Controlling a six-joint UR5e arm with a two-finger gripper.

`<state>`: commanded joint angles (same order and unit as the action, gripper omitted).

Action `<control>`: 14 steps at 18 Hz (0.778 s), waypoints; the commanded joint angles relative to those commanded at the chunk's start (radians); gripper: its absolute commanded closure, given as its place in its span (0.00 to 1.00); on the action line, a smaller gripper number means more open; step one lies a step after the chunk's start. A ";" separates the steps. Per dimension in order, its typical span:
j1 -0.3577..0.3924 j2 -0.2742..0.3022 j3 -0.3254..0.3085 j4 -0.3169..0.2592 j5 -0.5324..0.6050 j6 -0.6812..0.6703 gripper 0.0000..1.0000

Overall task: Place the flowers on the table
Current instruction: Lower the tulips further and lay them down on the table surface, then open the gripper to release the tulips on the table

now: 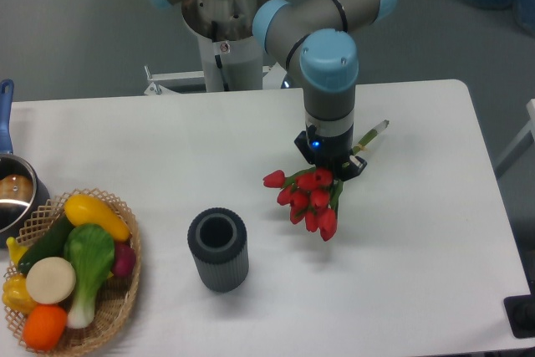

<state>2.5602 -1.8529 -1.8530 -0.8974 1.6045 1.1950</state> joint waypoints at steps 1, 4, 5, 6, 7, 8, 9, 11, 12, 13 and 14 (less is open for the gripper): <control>-0.002 -0.012 -0.002 0.000 0.000 -0.002 0.75; -0.002 -0.028 -0.002 0.000 -0.002 -0.002 0.75; -0.002 -0.035 -0.002 0.000 -0.002 -0.002 0.75; -0.008 -0.041 -0.005 0.000 0.000 -0.003 0.75; -0.008 -0.045 -0.008 0.002 0.000 -0.005 0.75; -0.009 -0.046 -0.008 0.002 0.000 -0.005 0.75; -0.009 -0.046 -0.008 0.002 0.000 -0.005 0.75; -0.011 -0.055 -0.009 0.002 0.002 -0.006 0.75; -0.012 -0.063 -0.009 0.003 0.005 -0.006 0.75; -0.015 -0.068 -0.009 0.006 0.005 -0.006 0.75; -0.017 -0.068 -0.008 0.008 0.005 -0.006 0.75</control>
<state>2.5434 -1.9205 -1.8607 -0.8897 1.6091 1.1888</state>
